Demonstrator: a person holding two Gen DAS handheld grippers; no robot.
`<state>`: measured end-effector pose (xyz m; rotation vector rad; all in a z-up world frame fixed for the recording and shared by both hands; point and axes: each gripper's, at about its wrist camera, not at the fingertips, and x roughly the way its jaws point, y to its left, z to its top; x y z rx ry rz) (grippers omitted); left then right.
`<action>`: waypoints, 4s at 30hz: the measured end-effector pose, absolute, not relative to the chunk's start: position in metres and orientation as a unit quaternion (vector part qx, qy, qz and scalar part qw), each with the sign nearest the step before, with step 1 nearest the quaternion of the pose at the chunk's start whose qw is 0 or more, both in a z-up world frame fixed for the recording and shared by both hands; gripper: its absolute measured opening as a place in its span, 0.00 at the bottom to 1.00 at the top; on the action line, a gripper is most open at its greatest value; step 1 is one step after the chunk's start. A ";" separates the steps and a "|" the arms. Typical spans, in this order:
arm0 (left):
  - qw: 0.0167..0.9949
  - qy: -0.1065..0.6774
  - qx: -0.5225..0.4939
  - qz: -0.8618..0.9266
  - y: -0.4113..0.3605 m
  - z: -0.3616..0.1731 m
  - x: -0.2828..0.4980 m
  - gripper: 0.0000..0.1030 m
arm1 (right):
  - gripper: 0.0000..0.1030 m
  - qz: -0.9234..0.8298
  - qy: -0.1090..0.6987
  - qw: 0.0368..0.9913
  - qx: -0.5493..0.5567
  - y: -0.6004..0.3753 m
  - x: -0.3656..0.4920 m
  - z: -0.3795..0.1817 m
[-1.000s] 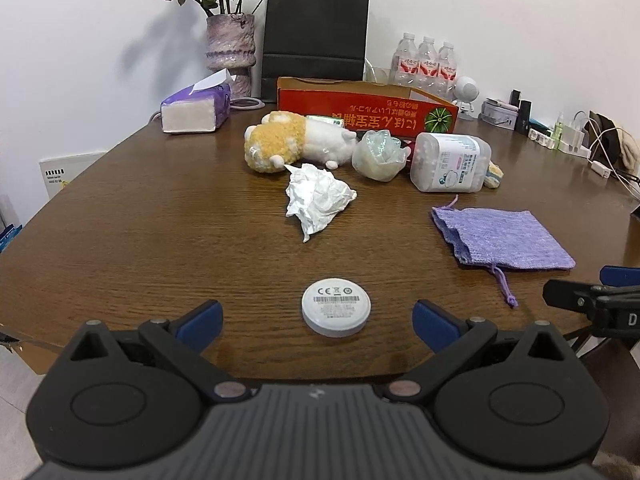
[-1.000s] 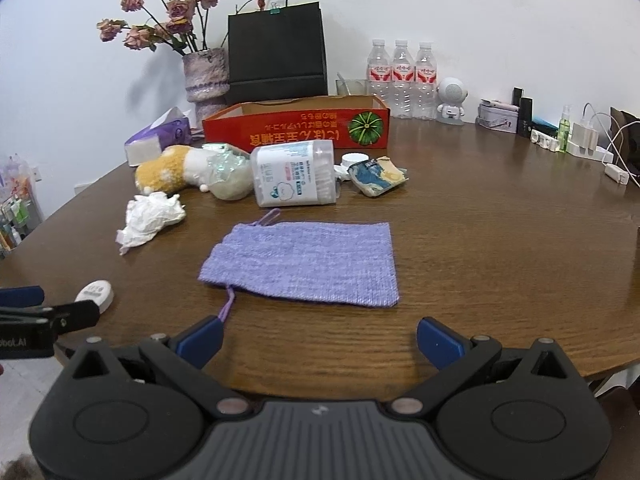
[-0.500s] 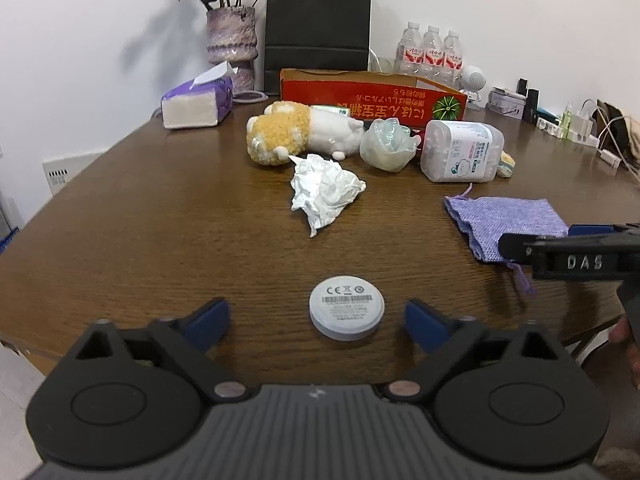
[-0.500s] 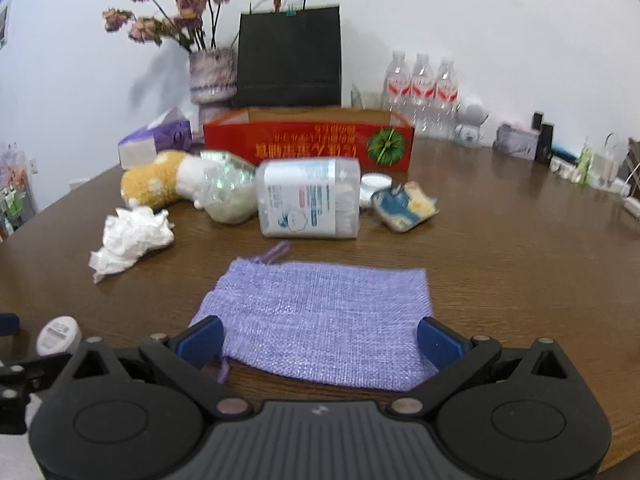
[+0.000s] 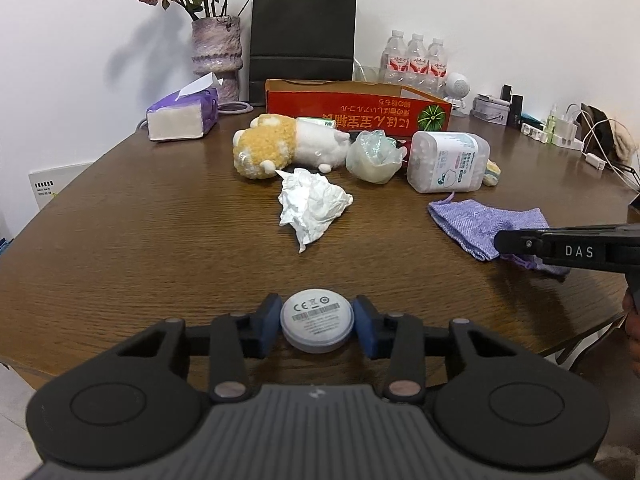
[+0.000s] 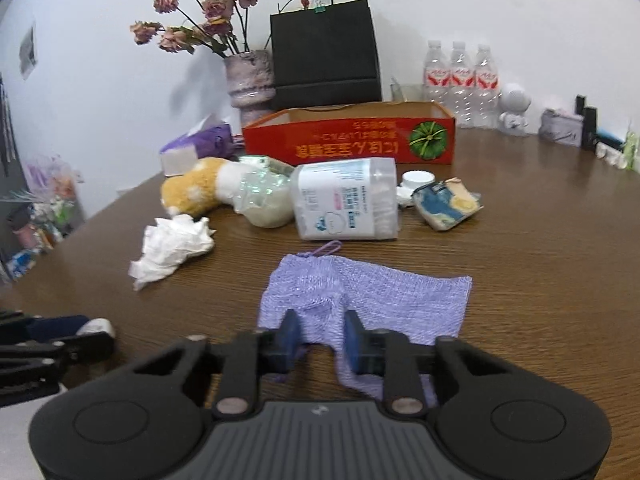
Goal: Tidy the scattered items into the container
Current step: 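Grasp the white round disc with the left tool while the right tool grasps the purple pouch, then carry the disc with the left tool into the box while the right tool drops the pouch in, then move both open tools back toward the items on the table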
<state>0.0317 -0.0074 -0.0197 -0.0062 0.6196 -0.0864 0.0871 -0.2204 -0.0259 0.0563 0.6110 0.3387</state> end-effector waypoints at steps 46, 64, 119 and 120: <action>0.976 0.195 -0.054 -0.086 -0.011 0.075 0.393 0.39 | 0.04 0.156 0.172 0.972 0.024 -0.201 0.395 0.069; 0.967 0.249 -0.047 -0.039 -0.009 0.052 0.432 1.00 | 1.00 0.116 0.269 0.956 0.025 -0.202 0.444 0.037; 0.945 0.320 -0.011 -0.066 0.014 -0.001 0.158 1.00 | 1.00 0.102 0.282 0.954 0.011 -0.200 0.175 -0.014; 0.946 0.318 -0.011 -0.066 0.014 -0.001 0.158 1.00 | 1.00 0.100 0.280 0.955 0.007 -0.199 0.175 -0.014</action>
